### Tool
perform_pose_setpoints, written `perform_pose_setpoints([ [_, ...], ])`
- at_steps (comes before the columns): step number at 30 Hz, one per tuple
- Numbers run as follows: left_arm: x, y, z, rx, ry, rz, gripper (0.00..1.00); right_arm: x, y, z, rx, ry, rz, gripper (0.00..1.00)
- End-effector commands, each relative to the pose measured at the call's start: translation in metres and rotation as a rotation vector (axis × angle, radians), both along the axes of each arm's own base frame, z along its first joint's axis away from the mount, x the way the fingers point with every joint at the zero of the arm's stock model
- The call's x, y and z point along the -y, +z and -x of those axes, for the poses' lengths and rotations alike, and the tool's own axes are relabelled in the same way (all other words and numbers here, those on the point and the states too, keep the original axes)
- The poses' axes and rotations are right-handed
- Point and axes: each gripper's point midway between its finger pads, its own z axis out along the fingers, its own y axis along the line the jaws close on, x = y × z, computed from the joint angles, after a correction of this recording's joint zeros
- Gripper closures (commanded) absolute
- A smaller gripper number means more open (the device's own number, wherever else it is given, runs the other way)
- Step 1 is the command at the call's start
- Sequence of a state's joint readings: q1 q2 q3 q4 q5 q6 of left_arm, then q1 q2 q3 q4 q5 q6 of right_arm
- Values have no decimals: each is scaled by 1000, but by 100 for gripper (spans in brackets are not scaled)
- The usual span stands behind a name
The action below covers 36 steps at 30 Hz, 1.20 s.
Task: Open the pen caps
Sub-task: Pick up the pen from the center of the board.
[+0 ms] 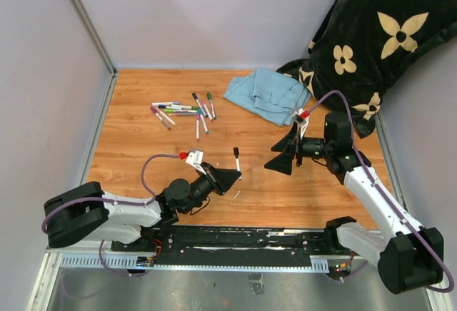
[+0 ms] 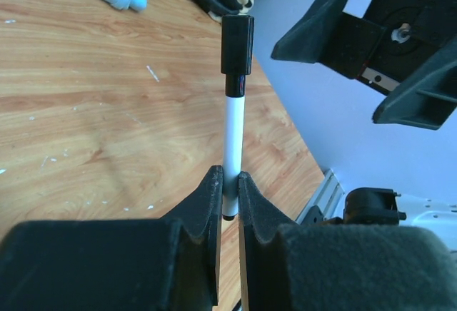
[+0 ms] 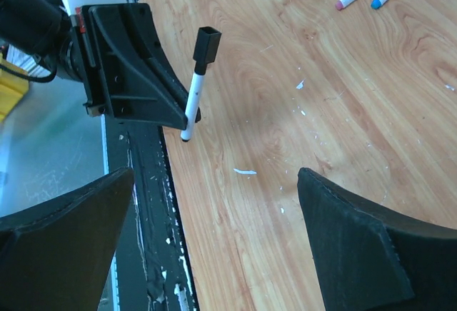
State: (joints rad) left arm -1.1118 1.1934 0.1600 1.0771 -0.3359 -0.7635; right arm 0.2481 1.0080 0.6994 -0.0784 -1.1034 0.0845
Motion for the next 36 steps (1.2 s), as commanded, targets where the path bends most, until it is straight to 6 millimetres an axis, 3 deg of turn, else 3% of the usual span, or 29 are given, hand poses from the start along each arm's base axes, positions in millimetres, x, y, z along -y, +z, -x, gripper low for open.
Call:
perform_pose_setpoints([
  [1, 9, 31, -8, 64, 49, 85, 100, 2, 5, -5, -53, -21, -50, 2],
  [20, 31, 14, -18, -4, 131, 92, 100, 10, 6, -20, -144, -88, -101, 2],
  [36, 43, 17, -20, -15, 154, 110, 100, 11, 7, -24, -217, -121, -130, 2],
])
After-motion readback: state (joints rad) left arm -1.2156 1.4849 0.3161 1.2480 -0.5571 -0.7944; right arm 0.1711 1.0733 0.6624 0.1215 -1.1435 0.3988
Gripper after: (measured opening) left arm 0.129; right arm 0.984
